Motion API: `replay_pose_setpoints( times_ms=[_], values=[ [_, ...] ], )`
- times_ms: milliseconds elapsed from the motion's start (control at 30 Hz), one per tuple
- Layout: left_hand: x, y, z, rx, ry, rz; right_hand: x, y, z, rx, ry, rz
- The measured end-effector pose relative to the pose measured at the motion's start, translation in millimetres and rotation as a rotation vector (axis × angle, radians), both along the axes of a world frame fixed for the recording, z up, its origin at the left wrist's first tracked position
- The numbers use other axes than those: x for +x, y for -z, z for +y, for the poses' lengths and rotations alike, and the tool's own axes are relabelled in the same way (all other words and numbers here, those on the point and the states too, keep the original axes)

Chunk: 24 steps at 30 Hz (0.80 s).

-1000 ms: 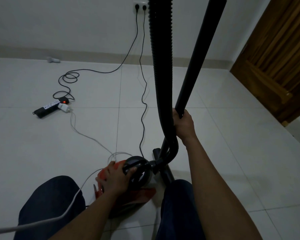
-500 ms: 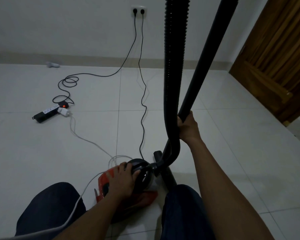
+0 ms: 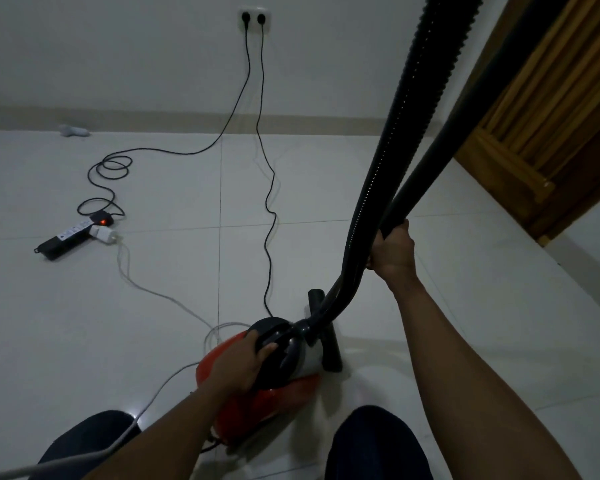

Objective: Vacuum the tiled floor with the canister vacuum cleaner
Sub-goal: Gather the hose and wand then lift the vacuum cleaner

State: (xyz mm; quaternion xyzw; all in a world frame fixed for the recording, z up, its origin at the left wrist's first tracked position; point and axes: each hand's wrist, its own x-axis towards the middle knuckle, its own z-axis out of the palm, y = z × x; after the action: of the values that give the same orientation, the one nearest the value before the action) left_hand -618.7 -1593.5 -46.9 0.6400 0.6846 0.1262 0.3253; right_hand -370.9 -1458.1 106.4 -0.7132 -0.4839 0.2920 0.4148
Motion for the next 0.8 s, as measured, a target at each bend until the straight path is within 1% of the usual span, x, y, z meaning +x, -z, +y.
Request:
replay_pose_setpoints(
  times_ms=[167,300,467,533,700,800],
  values=[
    [10,-66,2,-0.017,-0.010,-0.115,8,-56,3,-0.013,-0.013,-0.008],
    [23,-144,-2,-0.048,-0.074,-0.235,22,-129,9,-0.151,0.007,-0.054],
    [43,-271,-4,-0.041,-0.133,-0.273,48,-242,1,-0.228,0.043,-0.082],
    [56,-332,2,-0.052,-0.137,-0.297,61,-299,2,-0.248,0.039,-0.078],
    [91,-458,18,-0.040,-0.120,-0.315,94,-427,6,-0.227,0.027,-0.091],
    [115,-513,41,-0.018,-0.129,-0.293,118,-486,15,-0.200,0.033,-0.098]
  ],
)
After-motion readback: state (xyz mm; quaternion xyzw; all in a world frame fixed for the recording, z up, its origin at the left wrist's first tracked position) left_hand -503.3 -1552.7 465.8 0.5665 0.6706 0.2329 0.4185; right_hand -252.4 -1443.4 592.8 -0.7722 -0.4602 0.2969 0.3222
